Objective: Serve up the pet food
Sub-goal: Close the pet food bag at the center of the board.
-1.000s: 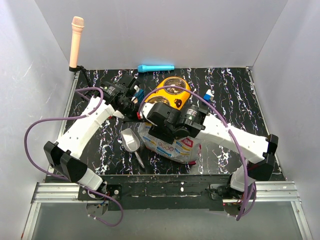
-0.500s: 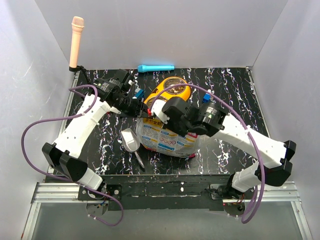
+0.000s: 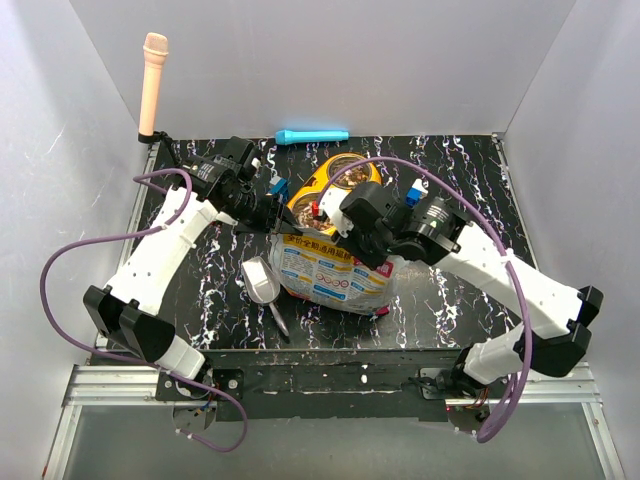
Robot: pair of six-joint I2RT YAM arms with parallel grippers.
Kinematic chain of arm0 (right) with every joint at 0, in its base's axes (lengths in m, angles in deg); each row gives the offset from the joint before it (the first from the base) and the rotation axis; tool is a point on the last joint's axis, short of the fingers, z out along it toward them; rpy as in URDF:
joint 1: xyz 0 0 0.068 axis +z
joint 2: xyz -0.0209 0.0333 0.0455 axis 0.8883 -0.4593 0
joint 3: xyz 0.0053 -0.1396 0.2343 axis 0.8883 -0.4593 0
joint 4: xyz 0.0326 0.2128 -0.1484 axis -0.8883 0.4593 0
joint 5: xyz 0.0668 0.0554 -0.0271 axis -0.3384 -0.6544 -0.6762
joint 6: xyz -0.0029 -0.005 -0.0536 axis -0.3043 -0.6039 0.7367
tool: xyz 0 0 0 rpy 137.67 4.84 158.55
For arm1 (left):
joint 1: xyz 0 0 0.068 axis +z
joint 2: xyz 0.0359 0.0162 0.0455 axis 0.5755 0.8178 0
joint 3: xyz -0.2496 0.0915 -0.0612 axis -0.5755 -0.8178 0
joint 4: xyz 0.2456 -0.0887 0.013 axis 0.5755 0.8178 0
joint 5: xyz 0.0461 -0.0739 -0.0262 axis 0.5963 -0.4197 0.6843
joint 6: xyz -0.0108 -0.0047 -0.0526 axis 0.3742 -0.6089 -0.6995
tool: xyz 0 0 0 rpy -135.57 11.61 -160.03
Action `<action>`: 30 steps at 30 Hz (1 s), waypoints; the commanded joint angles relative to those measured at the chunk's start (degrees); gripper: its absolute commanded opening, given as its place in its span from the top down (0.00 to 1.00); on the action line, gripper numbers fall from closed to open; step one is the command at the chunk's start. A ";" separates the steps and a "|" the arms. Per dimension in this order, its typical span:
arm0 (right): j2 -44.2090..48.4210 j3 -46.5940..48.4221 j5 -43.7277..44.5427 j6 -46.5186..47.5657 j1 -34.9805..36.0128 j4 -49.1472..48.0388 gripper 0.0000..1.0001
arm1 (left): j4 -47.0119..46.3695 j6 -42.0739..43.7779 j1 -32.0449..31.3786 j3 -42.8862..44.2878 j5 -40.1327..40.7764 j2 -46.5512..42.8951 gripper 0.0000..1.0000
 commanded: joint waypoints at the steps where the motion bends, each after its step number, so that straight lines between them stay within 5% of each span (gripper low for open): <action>1: 5.91 -3.48 9.33 1.11 -0.35 2.52 0.67 | -2.87 -1.92 1.91 1.13 -0.87 -4.98 1.00; 4: 6.89 -5.42 8.80 2.08 -0.35 4.00 0.75 | -2.87 -2.01 2.26 1.04 -0.69 -4.80 1.00; 6: 7.94 -8.23 7.06 3.22 -0.79 4.71 0.97 | -3.31 -1.92 2.79 0.86 -0.87 -4.89 1.00; 7: 8.56 -8.41 4.26 3.14 -1.84 5.24 0.99 | -3.05 -1.75 3.05 1.12 -0.61 -4.80 1.00; 12: 11.99 -10.87 -1.30 1.12 -6.24 3.66 0.99 | -2.87 -0.87 4.11 2.10 -0.34 -4.10 1.00; 14: 12.78 -12.19 1.23 0.07 -6.24 4.18 0.79 | -3.48 -1.13 4.19 1.92 -0.60 -4.10 1.00; 20: 15.06 -15.71 4.06 1.73 -7.56 3.75 0.84 | -3.66 -1.22 4.28 1.83 -0.78 -4.01 1.00; 30: 18.58 -19.31 1.25 1.12 -10.28 2.61 0.70 | -4.10 -1.40 4.55 1.57 -1.48 -3.92 1.00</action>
